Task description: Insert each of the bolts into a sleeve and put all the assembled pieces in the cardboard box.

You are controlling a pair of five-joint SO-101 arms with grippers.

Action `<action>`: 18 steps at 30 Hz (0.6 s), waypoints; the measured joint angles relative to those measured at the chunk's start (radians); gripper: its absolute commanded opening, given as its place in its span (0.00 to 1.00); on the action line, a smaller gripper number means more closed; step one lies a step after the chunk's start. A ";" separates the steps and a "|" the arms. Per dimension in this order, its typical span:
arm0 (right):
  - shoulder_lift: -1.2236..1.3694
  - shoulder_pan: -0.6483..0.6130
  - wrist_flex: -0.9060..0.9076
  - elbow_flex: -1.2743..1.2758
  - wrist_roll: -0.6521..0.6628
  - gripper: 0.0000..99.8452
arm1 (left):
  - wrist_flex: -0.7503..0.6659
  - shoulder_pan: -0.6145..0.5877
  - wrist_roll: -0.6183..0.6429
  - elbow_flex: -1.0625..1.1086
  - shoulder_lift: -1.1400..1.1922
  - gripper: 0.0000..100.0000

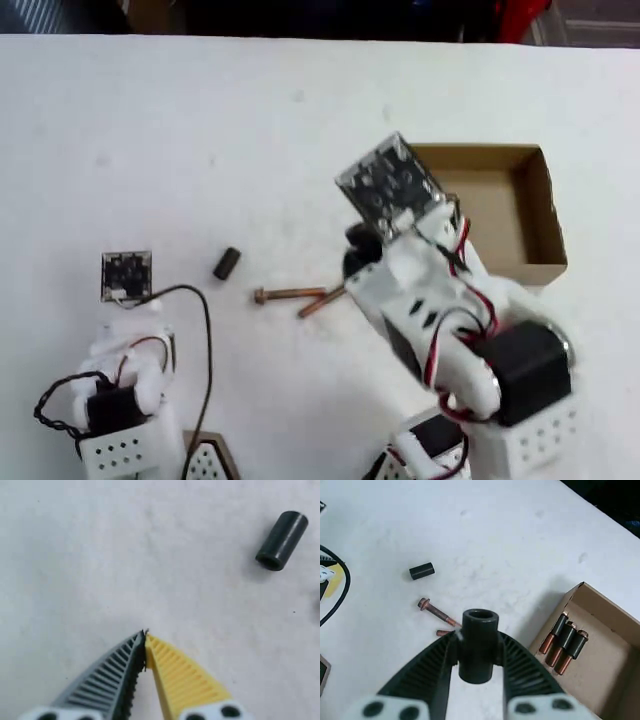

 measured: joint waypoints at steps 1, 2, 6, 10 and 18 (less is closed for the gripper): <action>-0.031 0.000 -0.012 0.035 0.000 0.02 | 0.000 0.000 0.000 0.000 0.000 0.03; -0.063 0.000 -0.025 0.071 0.000 0.02 | 0.000 0.000 0.000 0.000 0.000 0.03; -0.206 0.000 -0.078 0.209 0.000 0.02 | 0.000 0.000 0.000 0.000 0.000 0.03; -0.353 0.000 -0.152 0.354 0.000 0.02 | -0.028 0.000 0.000 0.000 0.002 0.03; -0.508 0.155 -0.408 0.698 0.000 0.02 | -0.052 0.000 -0.141 0.000 0.002 0.03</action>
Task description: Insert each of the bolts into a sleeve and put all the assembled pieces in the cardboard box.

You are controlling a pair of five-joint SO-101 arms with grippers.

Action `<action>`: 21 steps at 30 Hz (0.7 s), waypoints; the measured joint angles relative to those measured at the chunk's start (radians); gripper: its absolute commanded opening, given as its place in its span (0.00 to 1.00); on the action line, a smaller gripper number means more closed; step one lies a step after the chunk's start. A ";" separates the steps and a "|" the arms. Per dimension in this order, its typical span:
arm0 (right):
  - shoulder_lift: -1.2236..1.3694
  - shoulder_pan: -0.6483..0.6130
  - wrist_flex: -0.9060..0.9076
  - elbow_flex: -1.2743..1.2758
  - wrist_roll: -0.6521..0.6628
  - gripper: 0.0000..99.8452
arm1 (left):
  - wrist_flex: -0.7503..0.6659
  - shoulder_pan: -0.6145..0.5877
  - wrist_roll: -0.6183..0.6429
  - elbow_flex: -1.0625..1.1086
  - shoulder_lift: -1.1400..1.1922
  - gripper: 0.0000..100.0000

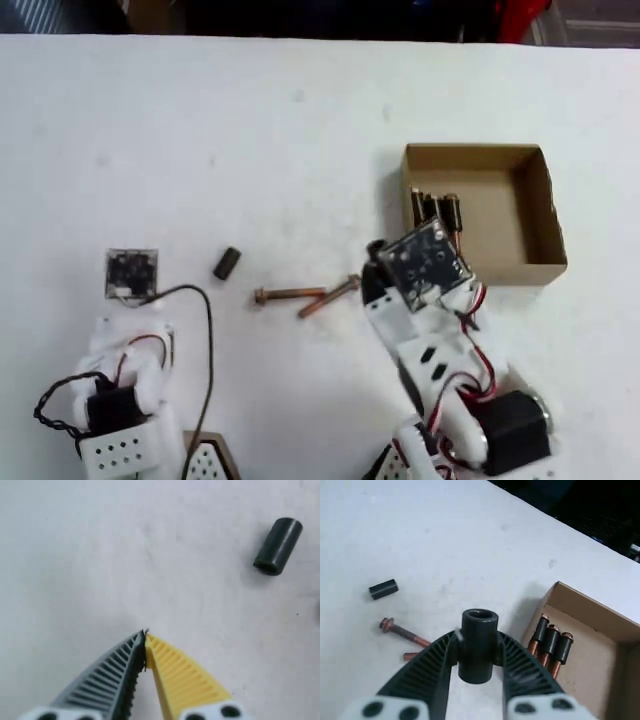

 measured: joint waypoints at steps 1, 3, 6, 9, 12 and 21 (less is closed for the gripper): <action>-0.015 0.032 -0.038 0.043 0.000 0.02 | 0.000 0.000 -0.061 0.000 0.000 0.02; -0.043 0.061 -0.103 0.123 -0.002 0.02 | 0.000 0.000 -0.193 0.000 0.000 0.02; -0.080 0.069 -0.172 0.222 0.000 0.02 | 0.000 0.000 -0.341 0.000 0.000 0.02; -0.129 0.072 -0.242 0.311 0.000 0.02 | 0.000 0.000 -0.376 0.000 0.000 0.02; -0.193 0.077 -0.315 0.414 0.000 0.02 | 0.000 0.000 -0.387 0.000 0.000 0.02; -0.399 0.075 -0.425 0.624 -0.107 0.02 | 0.000 0.000 -0.387 0.000 0.002 0.02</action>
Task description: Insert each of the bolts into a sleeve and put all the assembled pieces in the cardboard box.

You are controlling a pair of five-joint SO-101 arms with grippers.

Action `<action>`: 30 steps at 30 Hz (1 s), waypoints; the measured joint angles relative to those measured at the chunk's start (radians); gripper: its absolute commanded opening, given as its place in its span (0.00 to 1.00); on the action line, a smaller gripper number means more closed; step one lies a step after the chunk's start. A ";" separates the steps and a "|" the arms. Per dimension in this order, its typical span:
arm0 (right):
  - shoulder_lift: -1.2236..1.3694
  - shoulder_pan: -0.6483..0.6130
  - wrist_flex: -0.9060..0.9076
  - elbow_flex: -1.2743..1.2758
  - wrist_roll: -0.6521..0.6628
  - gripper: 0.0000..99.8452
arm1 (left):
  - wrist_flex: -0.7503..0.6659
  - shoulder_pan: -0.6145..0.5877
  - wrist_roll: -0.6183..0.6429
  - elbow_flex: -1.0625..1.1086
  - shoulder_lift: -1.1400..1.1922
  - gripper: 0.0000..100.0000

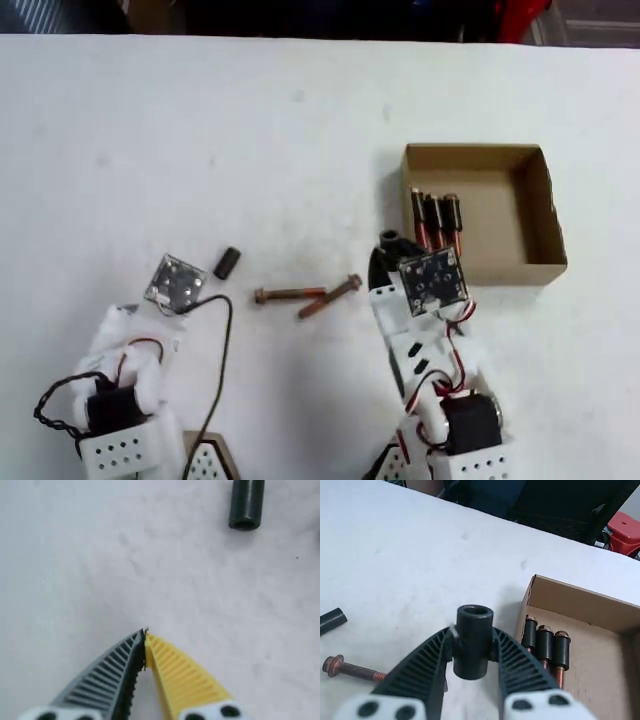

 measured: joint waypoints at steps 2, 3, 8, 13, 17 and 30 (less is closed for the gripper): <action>-0.003 0.000 -0.005 0.003 -0.008 0.02 | 0.000 0.000 0.000 0.000 0.000 0.02; -0.003 -0.002 -0.005 0.003 -0.011 0.02 | 0.000 0.000 -0.005 0.000 0.000 0.02; -0.003 0.000 -0.092 0.055 -0.014 0.02 | 0.000 0.000 -0.089 -0.008 0.000 0.02; -0.003 -0.002 -0.252 0.190 -0.014 0.02 | 0.005 0.000 -0.189 -0.068 -0.002 0.02; -0.003 -0.002 -0.296 0.215 -0.014 0.02 | 0.064 0.000 -0.273 -0.141 -0.002 0.02; -0.002 0.049 -0.440 0.259 -0.014 0.02 | 0.284 0.000 -0.462 -0.311 -0.015 0.02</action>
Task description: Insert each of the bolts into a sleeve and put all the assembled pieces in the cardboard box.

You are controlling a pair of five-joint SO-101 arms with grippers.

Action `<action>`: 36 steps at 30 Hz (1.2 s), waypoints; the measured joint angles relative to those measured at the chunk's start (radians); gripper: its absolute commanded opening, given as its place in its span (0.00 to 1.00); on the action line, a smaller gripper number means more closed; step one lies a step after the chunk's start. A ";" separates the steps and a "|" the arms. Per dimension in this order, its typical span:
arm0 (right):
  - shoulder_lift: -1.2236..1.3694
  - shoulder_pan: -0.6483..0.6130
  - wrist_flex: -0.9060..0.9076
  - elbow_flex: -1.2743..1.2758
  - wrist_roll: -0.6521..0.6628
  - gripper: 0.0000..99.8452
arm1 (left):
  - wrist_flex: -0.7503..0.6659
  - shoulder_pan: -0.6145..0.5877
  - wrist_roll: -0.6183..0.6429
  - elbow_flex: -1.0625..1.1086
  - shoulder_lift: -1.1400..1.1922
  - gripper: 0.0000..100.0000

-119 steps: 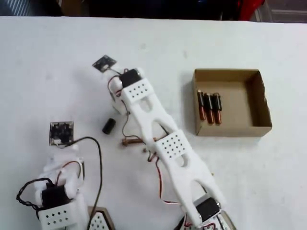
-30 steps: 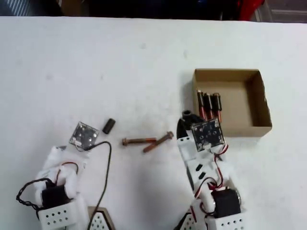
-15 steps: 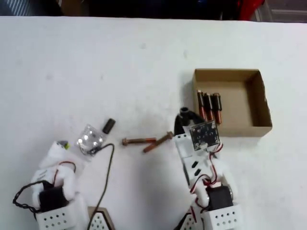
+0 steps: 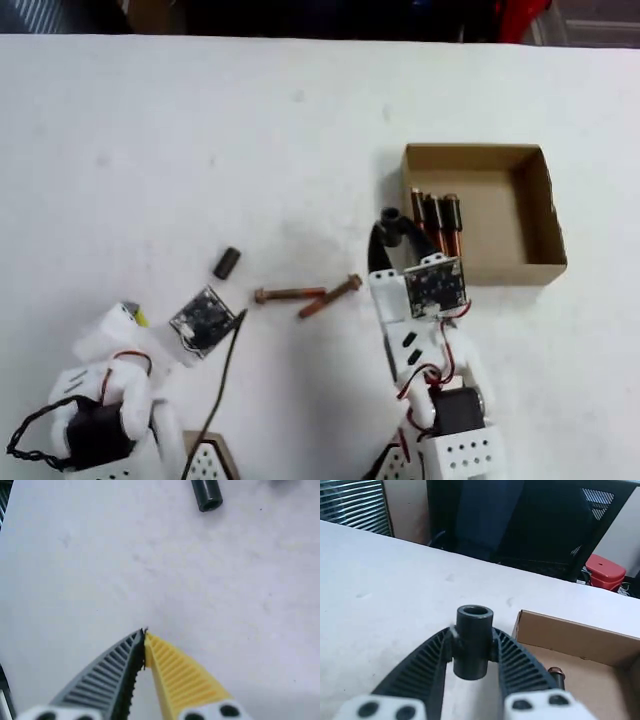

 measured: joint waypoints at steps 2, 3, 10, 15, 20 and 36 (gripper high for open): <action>0.000 0.037 -0.002 0.000 0.000 0.02 | 0.000 0.000 -0.003 0.000 0.000 0.02; 0.000 0.051 -0.005 0.000 0.000 0.02 | 0.000 0.000 -0.003 0.000 0.000 0.02; 0.000 0.068 -0.005 0.000 0.000 0.02 | 0.000 0.000 -0.003 -0.141 0.071 0.02; 0.000 0.078 -0.005 0.000 0.000 0.02 | 0.000 0.000 -0.003 -0.293 0.324 0.02; 0.000 0.077 -0.005 0.000 0.000 0.02 | 0.044 0.006 -0.003 -0.437 0.646 0.02; 0.000 0.210 -0.005 0.000 0.000 0.02 | 0.195 0.605 0.399 -0.683 1.056 0.03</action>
